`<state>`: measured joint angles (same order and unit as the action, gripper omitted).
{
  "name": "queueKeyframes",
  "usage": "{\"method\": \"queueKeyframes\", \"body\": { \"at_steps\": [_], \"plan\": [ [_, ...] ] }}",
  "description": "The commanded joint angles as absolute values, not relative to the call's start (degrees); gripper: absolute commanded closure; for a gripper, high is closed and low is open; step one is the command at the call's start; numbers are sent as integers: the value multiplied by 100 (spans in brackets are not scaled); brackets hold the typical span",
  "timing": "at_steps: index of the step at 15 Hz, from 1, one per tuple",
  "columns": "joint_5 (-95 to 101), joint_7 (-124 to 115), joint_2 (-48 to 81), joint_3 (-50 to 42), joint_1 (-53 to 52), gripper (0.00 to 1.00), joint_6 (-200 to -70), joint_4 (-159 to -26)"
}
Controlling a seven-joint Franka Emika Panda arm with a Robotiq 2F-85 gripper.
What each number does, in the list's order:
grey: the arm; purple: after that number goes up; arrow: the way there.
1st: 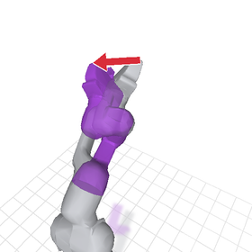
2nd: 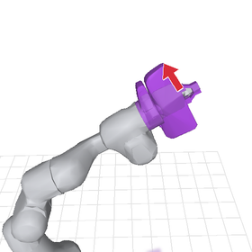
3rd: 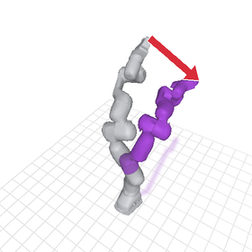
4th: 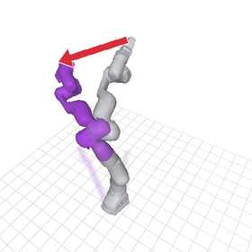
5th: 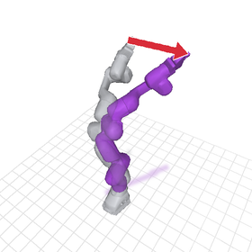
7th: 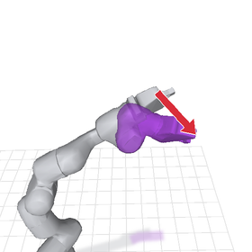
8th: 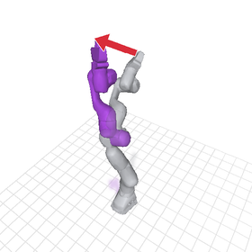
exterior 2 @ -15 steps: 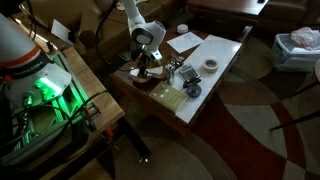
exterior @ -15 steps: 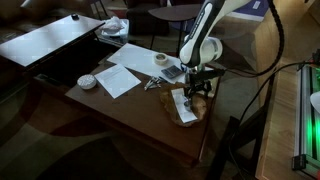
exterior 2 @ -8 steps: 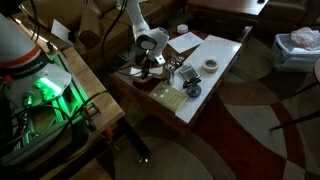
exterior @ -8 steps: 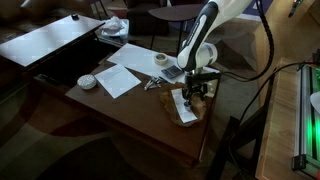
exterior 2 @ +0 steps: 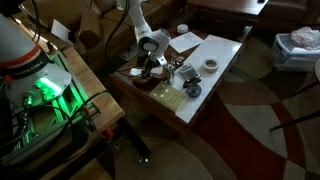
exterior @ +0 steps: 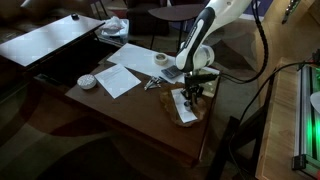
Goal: Move the measuring cup to the left
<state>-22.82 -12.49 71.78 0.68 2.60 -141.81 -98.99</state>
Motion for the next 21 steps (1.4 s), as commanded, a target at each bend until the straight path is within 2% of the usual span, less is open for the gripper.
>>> {"method": "queueKeyframes", "body": {
  "at_steps": [1, 6, 12, 16, 18, 21],
  "plan": [
    [-2156, -1355, 7252, 106, 289, 98, -14105, -9759],
    [-2113, -1018, 6948, 287, 352, 99, -14219, -9996],
    [-1593, -40, 5960, 563, 211, 99, -14728, -10883],
    [-1213, 590, 6033, 961, 246, 99, -14381, -10452],
    [-1352, 253, 5977, 890, 187, 95, -14491, -10512],
    [-1350, 240, 5982, 867, 195, 95, -14492, -10507]
  ]
}}
